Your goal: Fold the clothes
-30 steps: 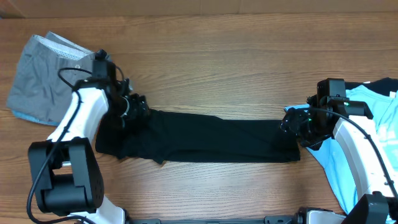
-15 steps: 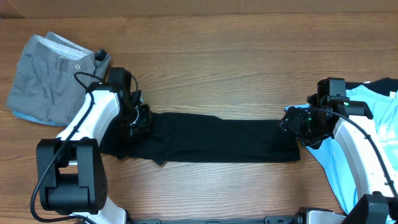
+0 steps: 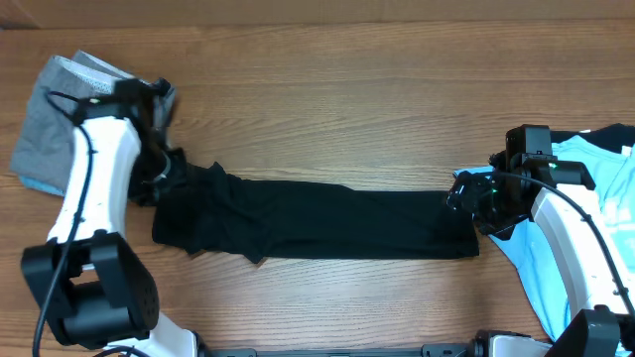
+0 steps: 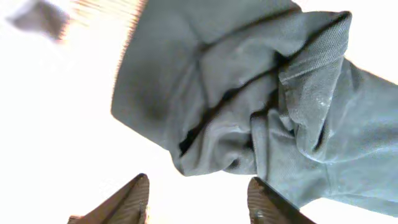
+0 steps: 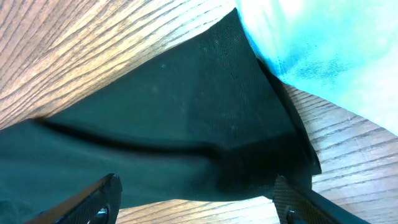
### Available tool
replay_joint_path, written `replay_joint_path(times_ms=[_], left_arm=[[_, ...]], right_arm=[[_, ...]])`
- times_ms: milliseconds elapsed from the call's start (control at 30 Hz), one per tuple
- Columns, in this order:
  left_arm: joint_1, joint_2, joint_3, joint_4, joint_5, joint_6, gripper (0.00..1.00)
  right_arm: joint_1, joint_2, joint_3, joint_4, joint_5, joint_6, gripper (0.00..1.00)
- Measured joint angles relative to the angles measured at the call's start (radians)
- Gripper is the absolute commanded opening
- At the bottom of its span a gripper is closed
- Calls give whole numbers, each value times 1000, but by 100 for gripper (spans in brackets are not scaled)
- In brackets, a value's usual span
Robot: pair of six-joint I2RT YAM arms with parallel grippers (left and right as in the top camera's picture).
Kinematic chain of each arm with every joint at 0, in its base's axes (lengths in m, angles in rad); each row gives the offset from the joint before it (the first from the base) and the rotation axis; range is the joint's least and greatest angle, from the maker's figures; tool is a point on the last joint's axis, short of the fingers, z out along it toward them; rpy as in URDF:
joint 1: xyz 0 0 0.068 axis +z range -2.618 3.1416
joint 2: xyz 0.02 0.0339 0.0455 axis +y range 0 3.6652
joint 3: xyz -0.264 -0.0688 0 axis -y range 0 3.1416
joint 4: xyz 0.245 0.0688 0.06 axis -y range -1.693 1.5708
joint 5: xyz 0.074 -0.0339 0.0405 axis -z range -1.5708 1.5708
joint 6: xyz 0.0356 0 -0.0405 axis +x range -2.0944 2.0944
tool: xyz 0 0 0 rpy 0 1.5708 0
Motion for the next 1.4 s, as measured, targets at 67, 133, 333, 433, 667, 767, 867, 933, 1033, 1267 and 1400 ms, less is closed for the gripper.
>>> replay_joint_path(times_ms=[67, 133, 333, 433, 667, 767, 867, 933, 1033, 1267, 1400], left_arm=[[16, -4, 45, -26, 5, 2, 60], [21, -10, 65, -32, 43, 10, 62], [-25, -14, 54, 32, 196, 43, 74], [-70, -15, -4, 103, 226, 39, 73], [-116, -17, -223, 275, 255, -5, 40], [-116, -17, -270, 310, 255, -22, 19], [-116, -17, -274, 322, 252, -29, 4], [-116, -17, -274, 317, 250, -31, 4], [-116, -17, -274, 307, 244, -30, 31], [-116, -17, -274, 381, 198, -38, 59], [-116, -17, -274, 407, 176, -40, 40]], right_arm=[[0, 0, 0, 3, 6, 0, 85], [0, 0, 0, 11, 11, 4, 86], [0, 0, 0, 17, 16, 11, 86], [0, 0, 0, -2, 17, 11, 87], [0, 0, 0, -4, 17, 11, 87], [0, 0, 0, -8, 17, 11, 87], [0, 0, 0, -10, 17, 11, 87], [0, 0, 0, -11, 17, 11, 87], [0, 0, 0, -11, 17, 11, 87], [0, 0, 0, -11, 17, 3, 88], [0, 0, 0, -11, 17, 2, 87]])
